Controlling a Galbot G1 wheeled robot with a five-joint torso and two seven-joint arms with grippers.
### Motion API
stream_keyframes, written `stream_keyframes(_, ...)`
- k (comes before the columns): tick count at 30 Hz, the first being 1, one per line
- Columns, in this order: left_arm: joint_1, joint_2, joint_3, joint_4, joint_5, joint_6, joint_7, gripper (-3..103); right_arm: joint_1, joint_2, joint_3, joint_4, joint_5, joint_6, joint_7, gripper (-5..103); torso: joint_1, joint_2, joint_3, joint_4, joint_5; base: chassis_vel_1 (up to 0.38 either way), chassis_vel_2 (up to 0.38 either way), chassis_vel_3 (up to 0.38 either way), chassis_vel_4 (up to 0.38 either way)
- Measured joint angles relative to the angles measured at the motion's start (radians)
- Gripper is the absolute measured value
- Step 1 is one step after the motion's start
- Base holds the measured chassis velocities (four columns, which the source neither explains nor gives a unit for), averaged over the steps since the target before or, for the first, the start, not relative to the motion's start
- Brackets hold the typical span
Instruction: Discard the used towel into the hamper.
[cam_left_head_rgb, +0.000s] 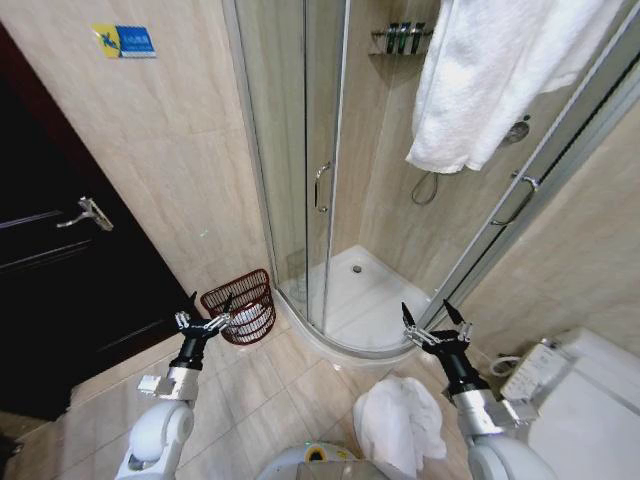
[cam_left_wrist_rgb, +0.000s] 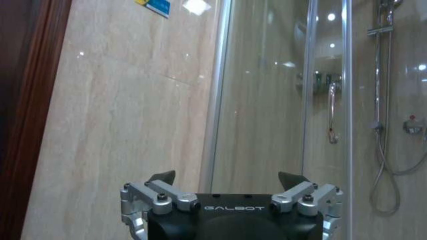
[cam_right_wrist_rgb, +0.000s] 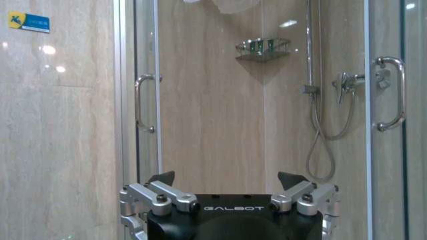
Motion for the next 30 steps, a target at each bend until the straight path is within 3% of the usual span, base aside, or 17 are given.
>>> stream_keyframes(18,0.003,-0.002,-0.002,0.004,-0.002,-0.011,0.000,100,0.072,-0.026,0.007,0.000,-0.006,-0.025,0.038,100,0.000,0.000,0.000,-0.0001,0.0001,0.053,-0.050,-0.060,0.046)
stream_keyframes(22,0.009,-0.007,0.000,-0.001,0.000,-0.014,0.000,100,0.160,-0.065,0.015,0.001,-0.002,-0.070,0.073,100,0.000,0.000,0.000,0.0001,0.0002,0.000,0.000,0.000,0.000)
stream_keyframes(30,0.026,-0.018,-0.002,0.000,0.014,-0.026,0.001,100,0.366,-0.215,0.026,0.019,0.049,-0.211,0.178,100,0.000,0.000,0.000,0.0002,0.0002,0.000,0.000,0.000,0.000)
